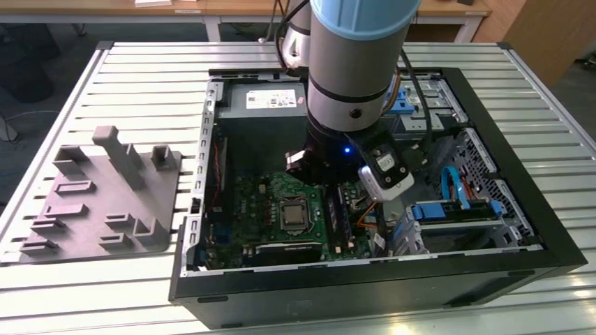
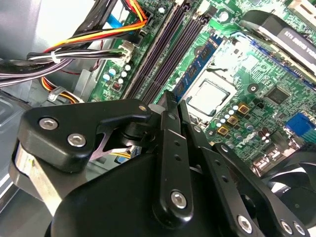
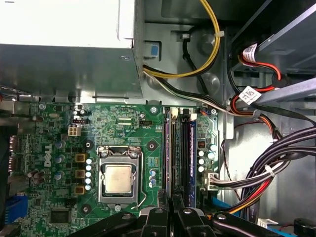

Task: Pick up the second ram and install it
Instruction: 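Insert the second ram into the second slot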

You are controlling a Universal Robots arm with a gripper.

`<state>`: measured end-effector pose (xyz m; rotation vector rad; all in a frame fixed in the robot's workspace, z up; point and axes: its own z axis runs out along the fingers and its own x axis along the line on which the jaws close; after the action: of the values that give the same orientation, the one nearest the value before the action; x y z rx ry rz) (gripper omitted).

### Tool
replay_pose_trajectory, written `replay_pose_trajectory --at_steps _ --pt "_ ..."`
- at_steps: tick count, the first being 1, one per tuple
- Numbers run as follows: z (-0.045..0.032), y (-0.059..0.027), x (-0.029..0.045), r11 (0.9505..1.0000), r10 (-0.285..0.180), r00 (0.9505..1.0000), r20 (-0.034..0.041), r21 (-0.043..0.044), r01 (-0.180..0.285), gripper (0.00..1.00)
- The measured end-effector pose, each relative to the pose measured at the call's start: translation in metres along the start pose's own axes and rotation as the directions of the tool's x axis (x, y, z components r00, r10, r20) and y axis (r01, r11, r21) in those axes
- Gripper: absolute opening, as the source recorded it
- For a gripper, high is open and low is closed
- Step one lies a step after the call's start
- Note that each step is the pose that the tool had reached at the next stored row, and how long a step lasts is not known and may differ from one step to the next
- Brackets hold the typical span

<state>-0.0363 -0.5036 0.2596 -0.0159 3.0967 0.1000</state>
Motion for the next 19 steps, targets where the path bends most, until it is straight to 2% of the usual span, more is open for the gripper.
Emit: replay_pose_trajectory --at_steps 19 --pt "0.0058 -0.0004 0.0003 1.0000 0.000 1.0000 0.0000 -0.0001 0.000 0.14"
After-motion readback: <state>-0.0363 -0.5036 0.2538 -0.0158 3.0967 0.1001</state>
